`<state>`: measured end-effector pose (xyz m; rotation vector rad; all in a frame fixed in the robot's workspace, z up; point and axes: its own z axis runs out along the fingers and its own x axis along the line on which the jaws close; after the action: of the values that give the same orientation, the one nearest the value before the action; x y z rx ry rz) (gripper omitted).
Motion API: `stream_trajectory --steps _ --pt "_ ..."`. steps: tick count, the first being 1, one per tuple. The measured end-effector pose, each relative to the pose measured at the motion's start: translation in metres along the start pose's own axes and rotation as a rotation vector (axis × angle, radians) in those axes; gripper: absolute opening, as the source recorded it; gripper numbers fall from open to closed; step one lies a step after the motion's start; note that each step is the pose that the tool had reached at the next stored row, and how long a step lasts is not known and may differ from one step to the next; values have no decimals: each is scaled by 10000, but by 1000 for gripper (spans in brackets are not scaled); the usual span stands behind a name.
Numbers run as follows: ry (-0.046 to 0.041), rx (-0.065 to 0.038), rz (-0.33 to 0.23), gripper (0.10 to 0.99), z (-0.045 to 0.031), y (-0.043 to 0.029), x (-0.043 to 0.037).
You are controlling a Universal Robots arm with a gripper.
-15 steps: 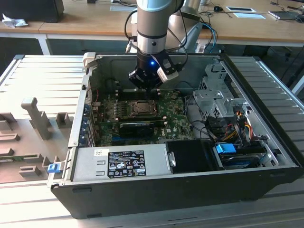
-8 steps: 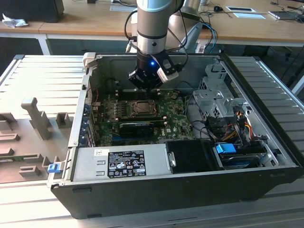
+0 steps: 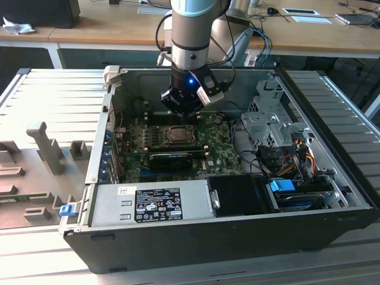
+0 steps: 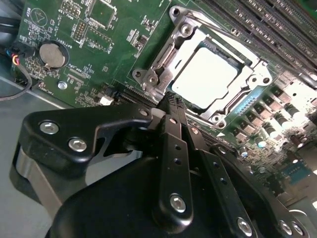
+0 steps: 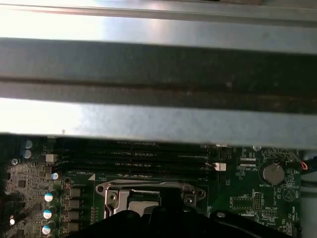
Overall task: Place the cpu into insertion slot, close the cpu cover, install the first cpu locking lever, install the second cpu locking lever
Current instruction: 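Install the second cpu locking lever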
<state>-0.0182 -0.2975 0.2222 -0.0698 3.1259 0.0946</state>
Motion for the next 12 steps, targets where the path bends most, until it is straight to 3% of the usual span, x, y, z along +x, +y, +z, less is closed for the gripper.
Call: stream_trajectory --steps 4,6,7,12 --pt "1 9 2 106 -10 -28 2" --pt "1 28 -1 106 -151 -21 -1" --pt "1 30 -3 106 -180 -28 -1" --pt "1 31 0 106 -185 -100 2"
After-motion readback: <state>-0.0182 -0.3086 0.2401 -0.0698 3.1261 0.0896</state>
